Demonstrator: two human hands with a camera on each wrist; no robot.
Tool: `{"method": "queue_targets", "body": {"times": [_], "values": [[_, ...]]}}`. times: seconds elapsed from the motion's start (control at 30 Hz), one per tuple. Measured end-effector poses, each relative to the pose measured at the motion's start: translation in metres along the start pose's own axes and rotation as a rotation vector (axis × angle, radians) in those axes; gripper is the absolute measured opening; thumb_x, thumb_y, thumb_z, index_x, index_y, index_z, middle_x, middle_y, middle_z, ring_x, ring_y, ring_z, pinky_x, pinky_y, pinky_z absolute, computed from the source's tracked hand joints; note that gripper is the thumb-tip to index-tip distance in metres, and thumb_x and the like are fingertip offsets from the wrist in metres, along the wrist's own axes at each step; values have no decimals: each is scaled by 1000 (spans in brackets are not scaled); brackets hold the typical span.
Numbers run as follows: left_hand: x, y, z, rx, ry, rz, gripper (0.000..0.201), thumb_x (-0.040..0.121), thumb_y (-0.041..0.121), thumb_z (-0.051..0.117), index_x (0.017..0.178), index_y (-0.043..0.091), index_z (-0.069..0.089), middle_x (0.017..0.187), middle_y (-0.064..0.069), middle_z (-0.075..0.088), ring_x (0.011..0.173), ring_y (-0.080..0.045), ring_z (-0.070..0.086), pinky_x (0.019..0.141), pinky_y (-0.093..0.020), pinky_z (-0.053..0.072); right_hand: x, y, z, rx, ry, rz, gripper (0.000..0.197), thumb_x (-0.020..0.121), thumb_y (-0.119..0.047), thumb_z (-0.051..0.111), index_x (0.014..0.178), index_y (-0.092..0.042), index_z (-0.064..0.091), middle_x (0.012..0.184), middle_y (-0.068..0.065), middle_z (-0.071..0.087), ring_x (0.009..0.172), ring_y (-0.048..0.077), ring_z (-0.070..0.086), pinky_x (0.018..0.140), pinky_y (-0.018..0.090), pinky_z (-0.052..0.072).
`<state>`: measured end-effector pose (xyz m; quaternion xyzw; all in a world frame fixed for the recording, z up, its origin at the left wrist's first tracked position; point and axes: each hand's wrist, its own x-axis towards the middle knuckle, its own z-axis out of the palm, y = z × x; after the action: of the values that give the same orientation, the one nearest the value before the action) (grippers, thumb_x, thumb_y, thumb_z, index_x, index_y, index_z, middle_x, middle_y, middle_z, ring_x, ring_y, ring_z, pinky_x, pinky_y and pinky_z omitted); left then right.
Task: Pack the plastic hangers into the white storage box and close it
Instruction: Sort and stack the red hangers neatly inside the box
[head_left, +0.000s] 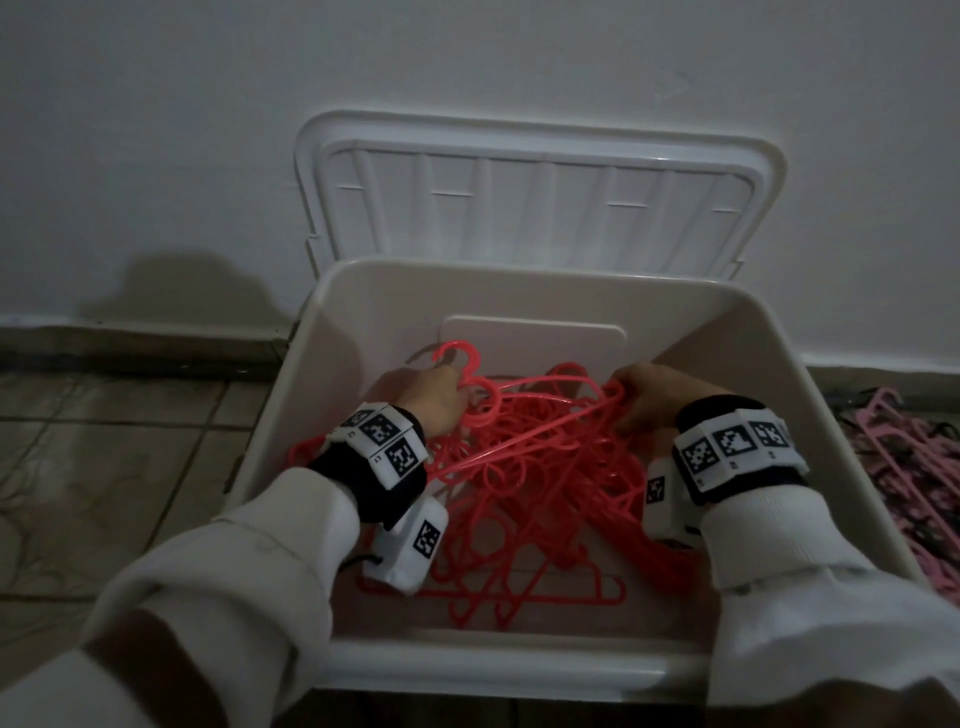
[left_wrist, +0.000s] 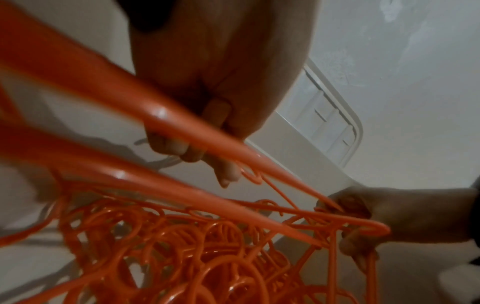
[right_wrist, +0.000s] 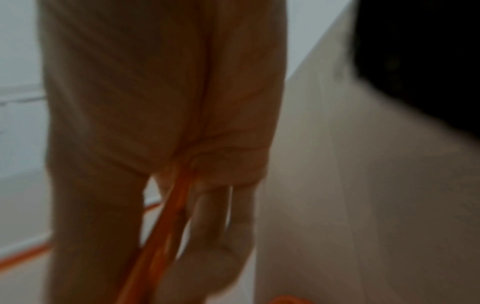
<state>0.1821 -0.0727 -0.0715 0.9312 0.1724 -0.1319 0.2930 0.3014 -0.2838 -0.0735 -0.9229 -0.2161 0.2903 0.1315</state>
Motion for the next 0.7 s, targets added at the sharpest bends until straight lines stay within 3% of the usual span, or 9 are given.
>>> {"method": "queue_targets", "body": {"times": [0.1, 0.23, 0.3, 0.37, 0.43, 0.47, 0.57, 0.63, 0.7], "values": [[3, -2, 4, 2, -48, -21, 22, 100, 17, 40, 116, 4, 47, 105, -17, 66, 97, -30, 64, 60, -19, 41, 0, 0, 2, -37, 116, -59, 23, 72, -2, 72, 92, -8, 65, 87, 6, 64, 79, 17, 58, 54, 16, 38], [6, -5, 5, 16, -72, -21, 33, 100, 19, 39, 127, 2, 45, 120, -15, 61, 101, -28, 63, 72, -25, 44, 0, -2, 2, 5, 165, -210, 25, 71, -2, 74, 94, 0, 68, 81, 7, 62, 79, 19, 56, 59, 20, 37], [8, -7, 6, -24, -62, -2, 27, 100, 16, 39, 124, 6, 47, 98, -7, 65, 75, -12, 69, 51, -17, 43, 1, 0, 4, -5, 154, -189, 24, 74, -5, 73, 97, 0, 67, 82, 6, 60, 78, 16, 54, 59, 19, 36], [6, -4, 5, -45, -55, 4, 20, 100, 15, 40, 115, 8, 51, 78, -3, 63, 59, -6, 66, 46, -14, 42, 2, 6, 7, -4, 153, -105, 25, 78, -6, 70, 102, -1, 65, 88, 10, 62, 80, 15, 53, 56, 13, 36], [7, -4, 4, -84, -7, -4, 23, 99, 16, 41, 116, 6, 52, 87, -16, 66, 81, -27, 68, 64, -25, 50, 2, 12, 9, -20, 112, -23, 29, 80, -3, 66, 110, -3, 63, 101, 13, 65, 87, 16, 57, 59, 16, 38], [7, -3, 2, -110, 25, -3, 21, 98, 18, 42, 113, 7, 53, 88, -20, 66, 80, -33, 67, 65, -27, 52, 3, 15, 11, -36, 92, -3, 31, 81, -2, 65, 112, -4, 63, 104, 13, 66, 91, 18, 59, 61, 17, 38], [3, -4, -6, -16, 136, -17, 12, 99, 28, 43, 92, 20, 48, 67, -2, 56, 61, -20, 55, 50, -14, 40, 3, 16, 9, -48, 96, -16, 34, 81, -4, 63, 115, -9, 62, 104, 7, 65, 99, 17, 59, 73, 16, 39], [1, -3, -10, 34, 188, -7, 19, 97, 38, 43, 85, 26, 53, 67, 3, 54, 74, -24, 62, 59, -20, 34, 2, 9, 7, 60, 120, -72, 28, 82, -6, 64, 109, -12, 60, 96, 4, 64, 95, 17, 58, 72, 16, 42], [1, -3, -9, 29, 194, -3, 23, 95, 43, 45, 90, 26, 60, 75, 1, 61, 87, -27, 65, 64, -23, 34, 1, -1, 6, 254, 114, -109, 18, 84, 0, 61, 97, -12, 56, 79, 0, 59, 78, 19, 58, 58, 7, 42]]}}
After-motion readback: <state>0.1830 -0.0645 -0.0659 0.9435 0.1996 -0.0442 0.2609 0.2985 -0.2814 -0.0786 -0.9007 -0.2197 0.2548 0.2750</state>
